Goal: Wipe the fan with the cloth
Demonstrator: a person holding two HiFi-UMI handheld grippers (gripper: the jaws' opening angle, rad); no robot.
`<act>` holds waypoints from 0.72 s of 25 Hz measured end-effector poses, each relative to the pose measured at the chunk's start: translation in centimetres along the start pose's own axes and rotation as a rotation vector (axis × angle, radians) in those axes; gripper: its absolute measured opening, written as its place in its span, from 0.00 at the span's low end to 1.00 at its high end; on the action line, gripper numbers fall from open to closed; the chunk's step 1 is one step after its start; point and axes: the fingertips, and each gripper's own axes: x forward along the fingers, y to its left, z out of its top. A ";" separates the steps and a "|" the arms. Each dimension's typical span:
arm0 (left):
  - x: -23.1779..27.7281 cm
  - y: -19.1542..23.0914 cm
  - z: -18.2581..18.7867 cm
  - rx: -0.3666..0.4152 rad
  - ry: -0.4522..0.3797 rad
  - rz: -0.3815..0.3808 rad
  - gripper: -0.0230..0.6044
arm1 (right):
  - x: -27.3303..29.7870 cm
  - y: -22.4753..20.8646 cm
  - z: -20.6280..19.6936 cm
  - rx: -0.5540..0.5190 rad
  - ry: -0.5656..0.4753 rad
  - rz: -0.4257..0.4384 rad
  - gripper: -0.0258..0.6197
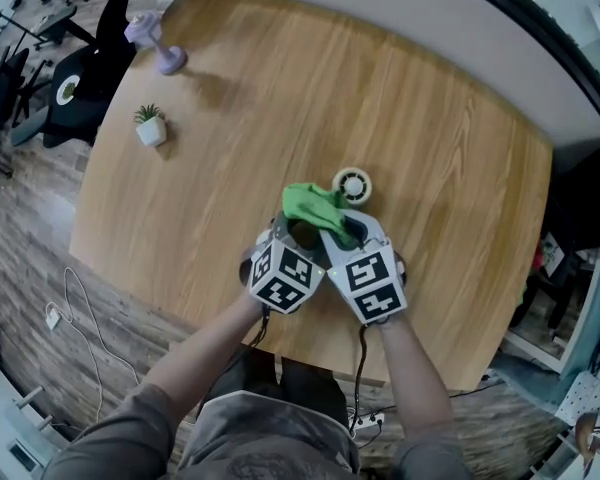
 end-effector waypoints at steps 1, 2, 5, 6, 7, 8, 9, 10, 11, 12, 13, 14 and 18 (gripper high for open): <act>0.0 -0.1 0.0 0.014 0.005 -0.003 0.34 | 0.0 0.7 -0.3 -0.004 0.015 0.029 0.19; 0.1 -0.3 -0.1 0.032 0.009 -0.005 0.34 | 0.0 1.0 -0.6 -0.003 0.027 0.050 0.19; 0.1 -0.6 -0.3 0.077 0.018 -0.003 0.34 | -0.1 0.7 -0.9 0.016 0.050 0.089 0.19; 0.1 -0.7 -0.4 0.087 0.018 0.000 0.34 | -0.1 0.3 -0.8 0.011 0.050 0.077 0.19; 0.2 -0.7 -0.4 0.096 0.017 0.002 0.34 | -0.2 -0.4 -0.7 -0.002 0.045 0.048 0.19; 0.2 -0.7 -0.4 0.106 0.015 0.006 0.34 | -0.3 -1.3 -0.5 -0.014 0.033 0.009 0.19; 0.2 -0.8 -0.4 0.114 0.011 0.010 0.34 | -0.4 -2.2 -0.3 -0.015 0.019 -0.027 0.19; 0.2 -0.8 -0.4 0.118 0.008 0.012 0.34 | -0.5 -3.0 -0.2 -0.005 0.002 -0.051 0.19; 0.2 -0.8 -0.4 0.115 0.006 0.011 0.34 | -0.7 -3.7 -0.1 0.011 -0.015 -0.066 0.19; 0.2 -0.8 -0.4 0.107 0.004 0.006 0.34 | -0.8 -4.3 0.1 0.024 -0.031 -0.080 0.19; 0.1 -0.8 -0.4 0.098 0.004 0.000 0.34 | -0.9 -4.9 0.2 0.031 -0.044 -0.100 0.19; 0.1 -0.7 -0.3 0.092 0.003 -0.005 0.34 | -1.1 -5.7 0.3 0.038 -0.052 -0.129 0.19; 0.0 -0.7 -0.4 0.097 -0.005 -0.005 0.34 | -2.4 -10.4 -0.3 0.111 -0.076 -0.292 0.19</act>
